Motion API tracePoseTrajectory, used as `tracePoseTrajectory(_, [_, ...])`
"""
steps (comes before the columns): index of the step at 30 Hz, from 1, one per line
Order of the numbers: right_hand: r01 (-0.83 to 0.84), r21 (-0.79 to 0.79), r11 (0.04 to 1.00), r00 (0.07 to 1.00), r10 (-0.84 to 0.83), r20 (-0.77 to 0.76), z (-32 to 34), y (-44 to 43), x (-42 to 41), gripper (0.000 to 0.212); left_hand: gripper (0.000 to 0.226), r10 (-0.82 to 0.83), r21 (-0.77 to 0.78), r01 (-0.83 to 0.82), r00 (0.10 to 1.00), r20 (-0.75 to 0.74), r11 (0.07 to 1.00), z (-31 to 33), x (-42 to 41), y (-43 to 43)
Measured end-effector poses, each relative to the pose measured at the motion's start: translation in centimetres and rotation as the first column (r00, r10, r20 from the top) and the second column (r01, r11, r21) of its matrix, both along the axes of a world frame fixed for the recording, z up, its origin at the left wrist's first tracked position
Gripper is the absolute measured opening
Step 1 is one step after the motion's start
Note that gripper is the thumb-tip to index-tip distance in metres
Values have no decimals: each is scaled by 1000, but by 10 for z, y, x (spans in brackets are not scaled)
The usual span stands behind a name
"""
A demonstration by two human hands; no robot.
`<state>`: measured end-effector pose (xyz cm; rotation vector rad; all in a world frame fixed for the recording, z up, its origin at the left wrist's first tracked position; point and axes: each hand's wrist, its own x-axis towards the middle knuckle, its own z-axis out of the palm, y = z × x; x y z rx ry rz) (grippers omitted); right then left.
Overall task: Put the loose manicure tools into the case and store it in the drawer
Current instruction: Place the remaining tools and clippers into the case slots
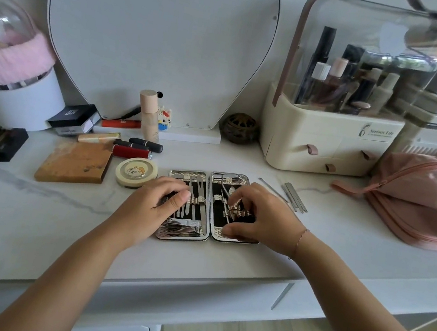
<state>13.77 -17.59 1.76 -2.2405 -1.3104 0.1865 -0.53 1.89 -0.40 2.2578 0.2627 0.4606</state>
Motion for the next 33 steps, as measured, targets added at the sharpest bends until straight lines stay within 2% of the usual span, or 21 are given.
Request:
tracePoseTrajectory(3, [-28, -75, 997, 999, 30, 26, 1, 2, 3, 56, 41, 2, 6, -2, 1000, -3, 1000, 0, 0, 0])
tracePoseTrajectory(8, [-30, -155, 987, 997, 40, 63, 2, 5, 5, 52, 42, 2, 12, -2, 1000, -4, 1000, -1, 0, 0])
tracePoseTrajectory(14, [-20, -96, 995, 998, 25, 57, -1, 5, 2, 52, 41, 3, 13, -3, 1000, -1, 1000, -1, 1, 1])
tracePoseTrajectory(16, [-29, -25, 999, 1000, 29, 7, -2, 1, 1, 49, 40, 2, 0, -2, 1000, 3, 1000, -2, 1, 1])
tracePoseTrajectory(18, [32, 140, 990, 994, -17, -109, -1, -6, 6, 39, 36, -2, -20, 3, 1000, 9, 1000, -2, 1, 1])
tracePoseTrajectory(21, [303, 314, 900, 953, -284, -104, 0, -24, 31, 16, 31, -9, -35, 10, 1000, 16, 999, -2, 1, 1])
tracePoseTrajectory(22, [393, 306, 867, 918, -387, -84, 1, -30, 42, 9, 30, -10, -35, 10, 1000, 17, 999, -1, 1, 1])
tracePoseTrajectory(24, [500, 199, 843, 864, -500, -54, 4, -37, 61, 9, 34, -8, -32, 9, 1000, 12, 999, -1, 1, 1])
tracePoseTrajectory(28, [486, -32, 873, 874, -486, 14, 7, -23, 76, 11, 40, 0, -32, 0, 1000, 1, 999, 1, 0, 0])
tracePoseTrajectory(33, [482, -161, 861, 876, -465, 130, 10, 5, 84, 13, 38, 19, -114, -17, 1000, 17, 993, 2, -1, -1])
